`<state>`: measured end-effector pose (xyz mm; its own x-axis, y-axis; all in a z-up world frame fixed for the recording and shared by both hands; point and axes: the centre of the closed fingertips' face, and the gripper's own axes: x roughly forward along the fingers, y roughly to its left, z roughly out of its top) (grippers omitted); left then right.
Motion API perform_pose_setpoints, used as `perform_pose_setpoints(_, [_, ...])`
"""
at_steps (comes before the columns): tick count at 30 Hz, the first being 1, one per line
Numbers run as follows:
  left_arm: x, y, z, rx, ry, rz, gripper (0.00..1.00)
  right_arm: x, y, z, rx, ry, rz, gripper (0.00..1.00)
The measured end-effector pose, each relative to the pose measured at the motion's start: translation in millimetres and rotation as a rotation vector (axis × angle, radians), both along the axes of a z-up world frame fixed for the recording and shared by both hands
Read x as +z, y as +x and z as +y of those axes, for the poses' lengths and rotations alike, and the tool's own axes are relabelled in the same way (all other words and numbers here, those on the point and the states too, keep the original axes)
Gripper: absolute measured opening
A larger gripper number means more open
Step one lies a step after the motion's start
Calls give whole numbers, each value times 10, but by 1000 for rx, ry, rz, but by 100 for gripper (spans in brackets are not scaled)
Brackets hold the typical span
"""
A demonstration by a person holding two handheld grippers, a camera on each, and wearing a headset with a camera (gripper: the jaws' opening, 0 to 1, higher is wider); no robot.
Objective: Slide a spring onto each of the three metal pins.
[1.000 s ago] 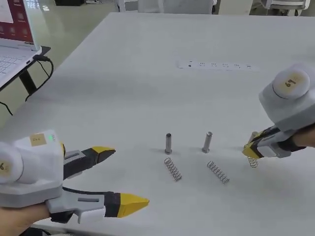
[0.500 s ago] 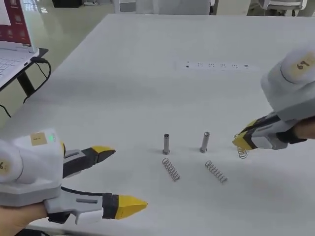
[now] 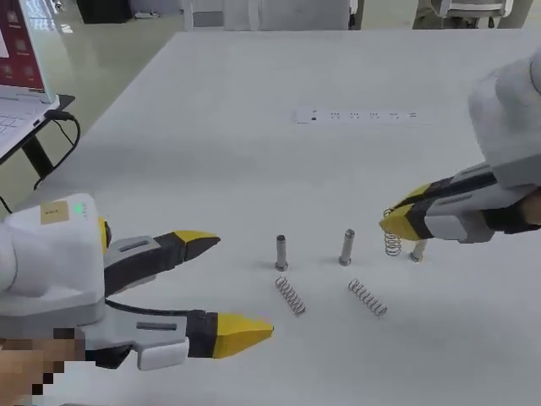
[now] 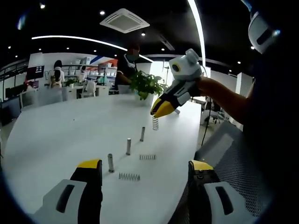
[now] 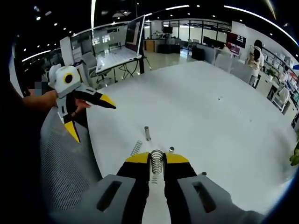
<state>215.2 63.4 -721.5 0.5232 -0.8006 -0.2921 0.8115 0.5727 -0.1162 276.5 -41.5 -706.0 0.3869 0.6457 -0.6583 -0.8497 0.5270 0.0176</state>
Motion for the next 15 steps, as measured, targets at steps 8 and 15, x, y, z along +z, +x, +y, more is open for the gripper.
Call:
perform_pose_setpoints(8, [262, 15, -185, -49, -25, -64, 65, 300, -118, 177, 27, 50, -58, 8])
perform_pose_setpoints(15, [304, 59, -323, -73, -22, -68, 58, 444, -235, 355, 56, 126, -45, 8])
